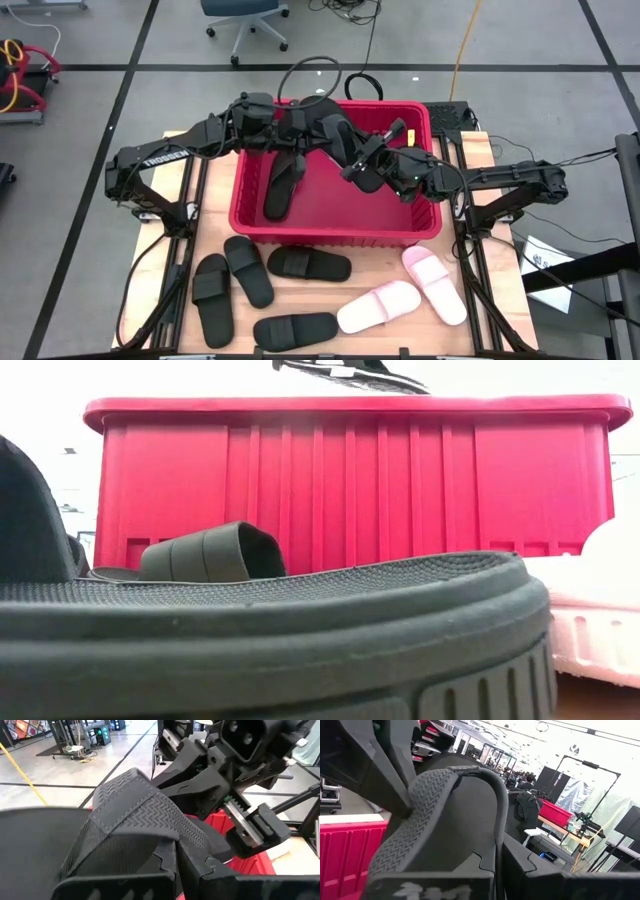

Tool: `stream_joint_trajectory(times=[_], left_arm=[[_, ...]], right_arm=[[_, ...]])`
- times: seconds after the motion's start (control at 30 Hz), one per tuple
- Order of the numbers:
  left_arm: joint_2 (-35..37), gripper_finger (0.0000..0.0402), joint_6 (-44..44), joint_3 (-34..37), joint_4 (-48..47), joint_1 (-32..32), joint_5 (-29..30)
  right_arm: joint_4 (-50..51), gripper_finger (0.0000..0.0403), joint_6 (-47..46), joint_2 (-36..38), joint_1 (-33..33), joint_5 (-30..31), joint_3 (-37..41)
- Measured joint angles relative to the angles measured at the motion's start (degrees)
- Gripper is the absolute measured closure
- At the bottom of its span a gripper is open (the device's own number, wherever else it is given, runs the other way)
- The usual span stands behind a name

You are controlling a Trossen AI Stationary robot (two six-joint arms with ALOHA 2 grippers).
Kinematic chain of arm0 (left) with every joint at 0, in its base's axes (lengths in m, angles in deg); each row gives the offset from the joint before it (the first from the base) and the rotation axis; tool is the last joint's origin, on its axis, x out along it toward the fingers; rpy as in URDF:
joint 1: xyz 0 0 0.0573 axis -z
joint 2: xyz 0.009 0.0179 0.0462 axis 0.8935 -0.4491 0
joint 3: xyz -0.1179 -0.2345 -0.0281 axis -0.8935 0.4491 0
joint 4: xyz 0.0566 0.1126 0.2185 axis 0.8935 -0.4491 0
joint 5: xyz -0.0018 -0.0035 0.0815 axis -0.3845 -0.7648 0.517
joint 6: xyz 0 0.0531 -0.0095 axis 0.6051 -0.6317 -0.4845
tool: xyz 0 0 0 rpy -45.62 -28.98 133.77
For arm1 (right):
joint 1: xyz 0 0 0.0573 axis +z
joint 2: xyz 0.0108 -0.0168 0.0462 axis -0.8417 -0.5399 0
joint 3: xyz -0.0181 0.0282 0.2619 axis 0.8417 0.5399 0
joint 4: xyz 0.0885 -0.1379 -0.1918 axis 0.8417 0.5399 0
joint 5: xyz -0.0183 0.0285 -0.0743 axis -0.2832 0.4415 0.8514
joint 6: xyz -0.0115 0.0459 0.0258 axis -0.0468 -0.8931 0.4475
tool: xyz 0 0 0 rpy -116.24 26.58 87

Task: Pick and place slides into bin
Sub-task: Put the black slipper into the red bin

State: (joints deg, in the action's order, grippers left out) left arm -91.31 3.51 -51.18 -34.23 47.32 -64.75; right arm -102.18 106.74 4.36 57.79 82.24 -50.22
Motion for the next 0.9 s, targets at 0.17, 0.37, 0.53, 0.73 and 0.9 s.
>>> stream_joint_trajectory(times=[0.17, 0.37, 0.53, 0.73, 0.9], left_arm=[[0.00, 0.0397, 0.24, 0.00, -0.02, -0.16, 0.01], [0.00, 0.0378, -0.50, 0.00, 0.12, 0.89, 0.09], [0.00, 0.0347, -0.22, 0.00, 0.49, 1.45, 0.20], [0.00, 0.0301, 0.63, 0.00, 1.92, 1.45, 0.24], [0.00, 0.0290, 3.67, 0.00, 3.54, 1.03, 0.20]], right_arm=[[0.00, 0.0401, 0.13, 0.00, 0.00, 0.00, 0.00], [0.00, 0.0402, 0.22, 0.02, 0.00, -0.04, 0.00], [0.20, 0.0402, 0.22, 0.06, 0.00, -0.02, 0.00], [0.20, 0.0402, 0.22, 0.06, 0.00, -0.07, 0.00], [0.17, 0.0402, 0.20, 0.06, 0.00, -0.09, 0.00]])
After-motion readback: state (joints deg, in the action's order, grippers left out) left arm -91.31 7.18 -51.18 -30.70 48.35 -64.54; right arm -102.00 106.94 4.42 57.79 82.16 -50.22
